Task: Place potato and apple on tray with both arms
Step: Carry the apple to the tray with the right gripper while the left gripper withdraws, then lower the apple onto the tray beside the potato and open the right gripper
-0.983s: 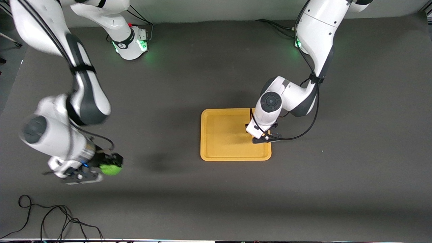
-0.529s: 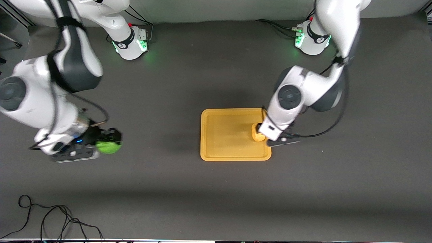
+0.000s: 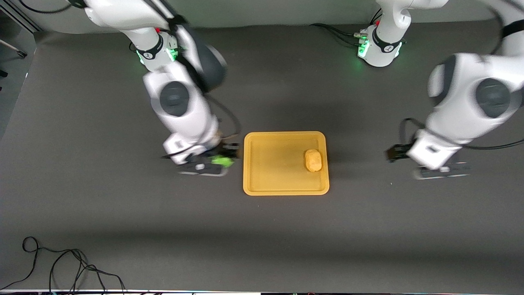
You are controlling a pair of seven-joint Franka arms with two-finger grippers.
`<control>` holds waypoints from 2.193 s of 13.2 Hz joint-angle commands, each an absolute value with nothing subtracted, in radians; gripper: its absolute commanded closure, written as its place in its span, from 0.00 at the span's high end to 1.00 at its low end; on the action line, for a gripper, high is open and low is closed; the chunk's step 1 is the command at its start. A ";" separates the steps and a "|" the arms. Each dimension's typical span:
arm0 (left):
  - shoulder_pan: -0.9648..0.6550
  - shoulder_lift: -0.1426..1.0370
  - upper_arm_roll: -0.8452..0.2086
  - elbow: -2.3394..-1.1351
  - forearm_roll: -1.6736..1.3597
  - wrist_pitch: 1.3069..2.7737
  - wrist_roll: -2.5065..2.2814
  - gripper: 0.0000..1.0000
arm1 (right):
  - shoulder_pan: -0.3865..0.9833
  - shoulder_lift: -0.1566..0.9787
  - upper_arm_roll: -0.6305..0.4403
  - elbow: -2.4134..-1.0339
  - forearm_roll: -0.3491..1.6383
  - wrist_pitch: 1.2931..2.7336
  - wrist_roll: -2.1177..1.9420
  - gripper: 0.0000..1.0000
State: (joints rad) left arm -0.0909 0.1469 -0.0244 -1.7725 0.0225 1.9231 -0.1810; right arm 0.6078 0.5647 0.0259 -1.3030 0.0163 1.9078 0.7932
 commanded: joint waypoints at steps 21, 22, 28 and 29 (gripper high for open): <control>0.034 0.012 -0.040 -1.701 0.008 1.666 0.051 1.00 | 0.778 0.821 0.005 -1.078 -0.095 1.981 1.035 1.00; 0.034 0.008 -0.041 -1.701 0.008 1.663 0.046 1.00 | 0.766 0.772 0.002 -1.080 -0.084 1.912 1.029 1.00; 0.034 0.008 -0.041 -1.700 0.008 1.674 0.048 1.00 | 0.547 0.494 0.002 -1.161 -0.081 1.600 0.674 1.00; 0.034 0.009 -0.041 -1.700 0.008 1.674 0.048 1.00 | 0.494 0.453 0.000 -1.187 -0.081 1.574 0.591 1.00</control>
State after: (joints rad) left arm 0.0367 -0.0022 -0.0414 -1.7290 0.0016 1.6946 0.0392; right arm 0.5660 0.5478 -0.0054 -1.0902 -0.0907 1.6011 0.7180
